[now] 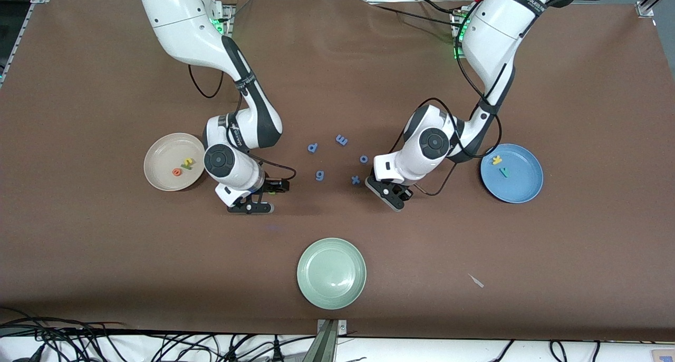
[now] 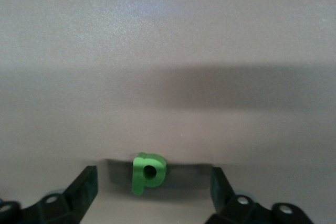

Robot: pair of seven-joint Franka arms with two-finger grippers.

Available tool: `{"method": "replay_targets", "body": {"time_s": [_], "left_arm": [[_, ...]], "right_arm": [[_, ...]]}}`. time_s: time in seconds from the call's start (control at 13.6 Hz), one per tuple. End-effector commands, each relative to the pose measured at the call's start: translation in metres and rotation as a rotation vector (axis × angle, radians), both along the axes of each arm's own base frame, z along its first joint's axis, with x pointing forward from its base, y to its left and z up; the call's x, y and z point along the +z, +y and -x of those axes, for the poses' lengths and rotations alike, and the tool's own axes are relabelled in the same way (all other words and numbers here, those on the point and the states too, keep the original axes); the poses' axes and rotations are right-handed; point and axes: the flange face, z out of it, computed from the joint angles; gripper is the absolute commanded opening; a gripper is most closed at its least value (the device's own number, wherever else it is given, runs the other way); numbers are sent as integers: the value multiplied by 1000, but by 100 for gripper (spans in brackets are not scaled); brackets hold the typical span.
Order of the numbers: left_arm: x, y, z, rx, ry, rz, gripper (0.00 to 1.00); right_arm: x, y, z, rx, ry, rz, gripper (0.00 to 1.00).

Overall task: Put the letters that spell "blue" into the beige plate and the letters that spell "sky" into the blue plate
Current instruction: 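Grasp the green p with the right gripper while the left gripper reaches z, then drop the green p in the white plate with the right gripper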

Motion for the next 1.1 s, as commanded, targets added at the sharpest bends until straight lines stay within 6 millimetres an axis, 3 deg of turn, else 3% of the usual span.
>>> {"method": "replay_targets", "body": {"time_s": [0.0,0.22,0.37,0.51,0.81,1.03], "left_arm": [[1,-3,-6,-24,-27,-13,61],[1,-3,-6,-21,-26,-12,60],[0,-6,-4,-24,-24,-13,51],[1,-6,-5,-21,-26,-11,53],[1,-13,-1,-23,-25,-10,55],[1,-17,1,-26,-28,-11,55]], "right_arm": [[-4,10,-1,-15,8,-18,73],[-8,10,3,-22,22,-22,45],[-9,17,7,-15,28,-28,36],[-11,16,8,-10,32,-28,27],[-1,11,3,6,54,-28,18],[31,-3,-11,26,112,-22,17]]}}
